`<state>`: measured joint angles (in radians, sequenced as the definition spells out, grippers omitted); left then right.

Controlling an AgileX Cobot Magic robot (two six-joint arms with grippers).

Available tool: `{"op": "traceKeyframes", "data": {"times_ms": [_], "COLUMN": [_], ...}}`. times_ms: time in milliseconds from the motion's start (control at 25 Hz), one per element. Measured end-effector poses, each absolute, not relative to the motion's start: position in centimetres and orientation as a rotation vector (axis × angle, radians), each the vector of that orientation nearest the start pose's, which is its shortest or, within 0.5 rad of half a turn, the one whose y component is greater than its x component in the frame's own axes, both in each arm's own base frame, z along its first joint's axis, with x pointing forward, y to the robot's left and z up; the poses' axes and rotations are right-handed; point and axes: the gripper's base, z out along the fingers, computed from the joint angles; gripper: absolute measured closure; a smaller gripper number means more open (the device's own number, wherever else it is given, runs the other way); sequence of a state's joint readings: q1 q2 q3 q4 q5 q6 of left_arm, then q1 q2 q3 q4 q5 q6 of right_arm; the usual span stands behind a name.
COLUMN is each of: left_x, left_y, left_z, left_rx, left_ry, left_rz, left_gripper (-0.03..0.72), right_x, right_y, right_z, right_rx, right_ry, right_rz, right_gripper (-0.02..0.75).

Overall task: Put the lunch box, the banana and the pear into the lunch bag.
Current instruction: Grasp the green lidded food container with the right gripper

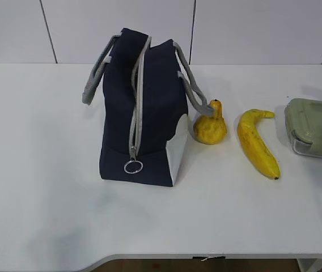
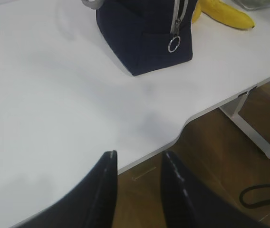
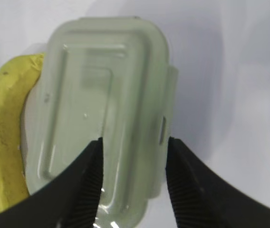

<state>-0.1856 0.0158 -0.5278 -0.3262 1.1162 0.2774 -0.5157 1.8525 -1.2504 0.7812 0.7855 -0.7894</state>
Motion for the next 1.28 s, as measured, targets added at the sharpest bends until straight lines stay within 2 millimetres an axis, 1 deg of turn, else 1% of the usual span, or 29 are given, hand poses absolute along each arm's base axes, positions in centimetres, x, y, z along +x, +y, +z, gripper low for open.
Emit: {"op": "traceKeyframes", "data": {"times_ms": [160, 280, 400, 600, 720, 840, 920, 1080, 1160, 1200, 1280], "left_x": [-1.5, -1.5, -1.5, -1.5, -1.5, -1.5, -1.5, -1.5, -1.5, -1.5, -1.5], "left_y": [-2.4, -2.4, -2.4, -2.4, -2.4, -2.4, -2.4, -2.4, -2.4, -2.4, -2.4], "left_z": [28.4, 28.4, 28.4, 28.4, 28.4, 28.4, 28.4, 28.4, 28.4, 28.4, 28.4], "left_rx": [0.500, 0.500, 0.500, 0.500, 0.500, 0.500, 0.500, 0.500, 0.500, 0.500, 0.500], "left_ry": [1.999, 1.998, 1.998, 1.998, 1.998, 1.998, 1.998, 1.999, 1.999, 1.999, 1.999], "left_rz": [-0.333, -0.333, -0.333, -0.333, -0.333, -0.333, -0.333, -0.332, -0.332, -0.332, -0.332], "left_gripper": [0.447, 0.447, 0.447, 0.447, 0.447, 0.447, 0.447, 0.447, 0.447, 0.447, 0.447], "right_x": [36.1, 36.4, 36.6, 36.4, 36.2, 36.2, 36.2, 36.0, 35.9, 35.8, 35.8], "right_y": [-15.1, -15.1, -15.1, -15.5, -16.1, -16.4, -16.6, -16.6, -16.6, -16.6, -16.6], "right_z": [21.6, 21.5, 20.9, 20.1, 20.0, 20.0, 19.9, 19.8, 19.7, 19.7, 19.7], "right_rx": [0.228, 0.211, 0.206, 0.190, 0.207, 0.213, 0.218, 0.191, 0.173, 0.167, 0.160], "right_ry": [2.498, 2.508, 2.527, 2.566, 2.563, 2.557, 2.557, 2.583, 2.599, 2.605, 2.611], "right_rz": [0.458, 0.496, 0.525, 0.506, 0.483, 0.456, 0.450, 0.438, 0.424, 0.420, 0.415], "right_gripper": [0.370, 0.354, 0.335, 0.327, 0.327, 0.327, 0.334, 0.372, 0.374, 0.370, 0.338]}}
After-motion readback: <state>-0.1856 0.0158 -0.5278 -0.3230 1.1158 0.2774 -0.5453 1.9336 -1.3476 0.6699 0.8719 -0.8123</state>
